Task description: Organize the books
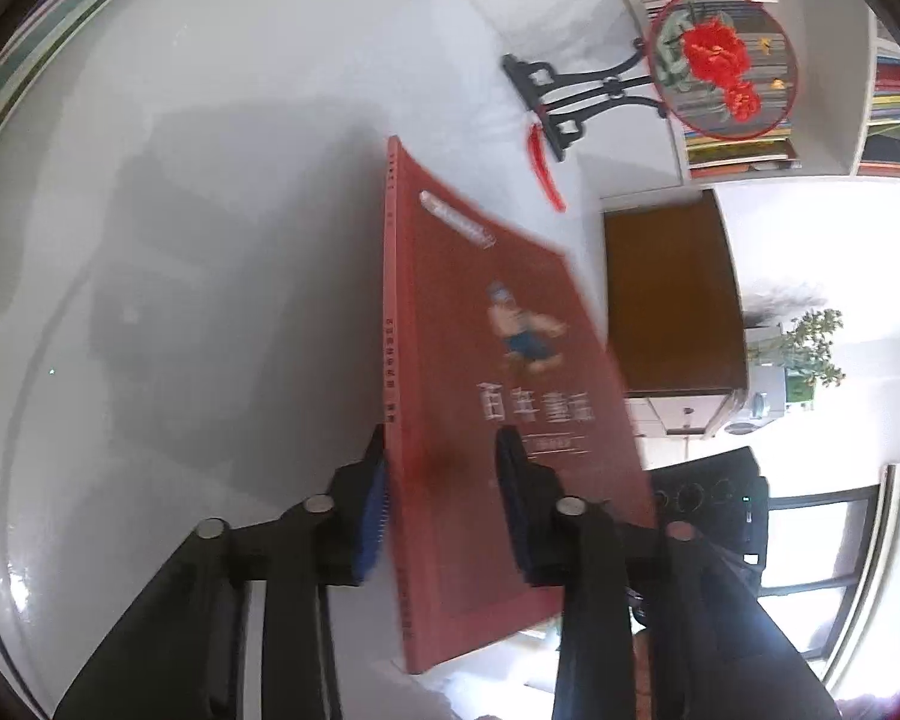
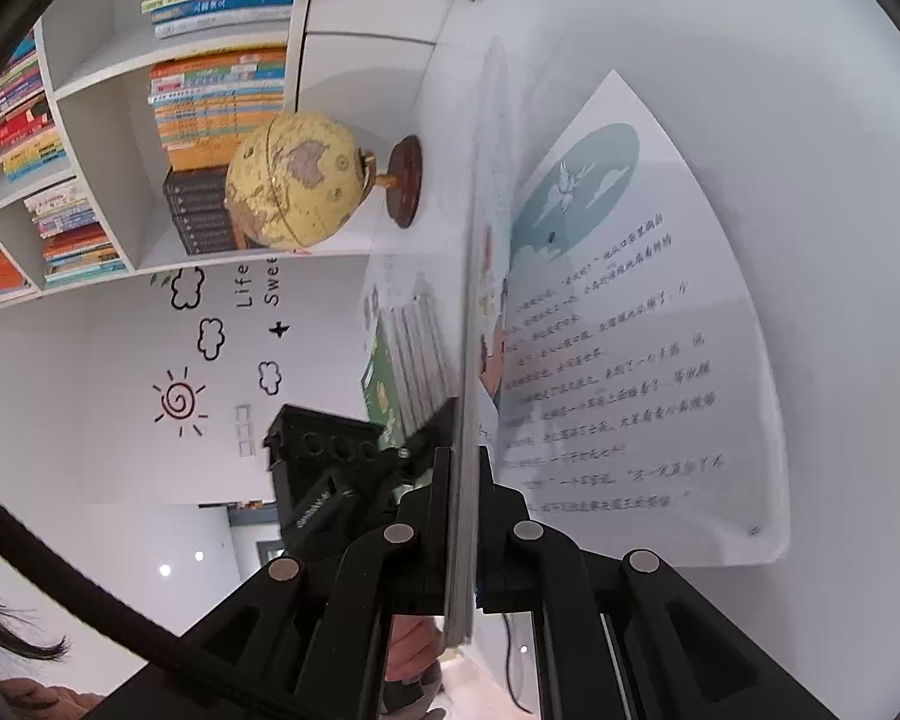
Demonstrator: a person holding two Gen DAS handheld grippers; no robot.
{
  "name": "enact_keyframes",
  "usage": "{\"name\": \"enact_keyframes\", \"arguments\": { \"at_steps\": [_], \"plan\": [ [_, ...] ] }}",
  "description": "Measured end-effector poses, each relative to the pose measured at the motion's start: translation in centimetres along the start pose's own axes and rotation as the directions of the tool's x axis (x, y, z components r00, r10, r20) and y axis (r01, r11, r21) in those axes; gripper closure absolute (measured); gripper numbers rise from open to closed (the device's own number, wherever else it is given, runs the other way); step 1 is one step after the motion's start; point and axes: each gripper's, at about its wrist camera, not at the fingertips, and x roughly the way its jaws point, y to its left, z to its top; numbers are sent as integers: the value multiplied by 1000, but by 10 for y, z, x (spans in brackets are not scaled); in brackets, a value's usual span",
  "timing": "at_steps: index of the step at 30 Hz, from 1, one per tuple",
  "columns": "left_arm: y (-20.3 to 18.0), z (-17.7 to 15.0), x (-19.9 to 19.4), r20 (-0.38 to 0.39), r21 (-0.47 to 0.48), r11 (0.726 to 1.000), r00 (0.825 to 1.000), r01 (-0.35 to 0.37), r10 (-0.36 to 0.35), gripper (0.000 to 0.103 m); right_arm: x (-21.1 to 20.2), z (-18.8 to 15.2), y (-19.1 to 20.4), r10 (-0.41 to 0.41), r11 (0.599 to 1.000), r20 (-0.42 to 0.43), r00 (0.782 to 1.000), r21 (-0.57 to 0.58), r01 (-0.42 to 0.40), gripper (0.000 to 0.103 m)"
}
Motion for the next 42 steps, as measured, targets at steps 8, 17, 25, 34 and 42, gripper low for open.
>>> {"name": "enact_keyframes", "arguments": {
  "at_steps": [8, 17, 25, 34, 42],
  "plan": [
    [-58, -10, 2, 43, 264, 955, 991, -137, 130, 82, 11, -7, 41, -271, 907, 13, 962, -330, 260, 94],
    [-81, -1, -36, 94, 428, 848, 948, -313, 302, 85, 36, -24, 88, -348, 785, 73, 935, -522, 333, 93],
    [-87, 10, -92, 185, 465, 807, 932, -363, 313, 85, 65, -44, 134, -317, 717, 131, 939, -615, 328, 93],
    [-67, 19, -154, 281, 438, 796, 905, -418, 320, 85, 113, -64, 182, -308, 654, 126, 943, -692, 306, 93],
    [-33, 25, -207, 375, 355, 805, 861, -476, 344, 85, 174, -81, 213, -310, 596, 88, 947, -758, 266, 92]
  ]
}}
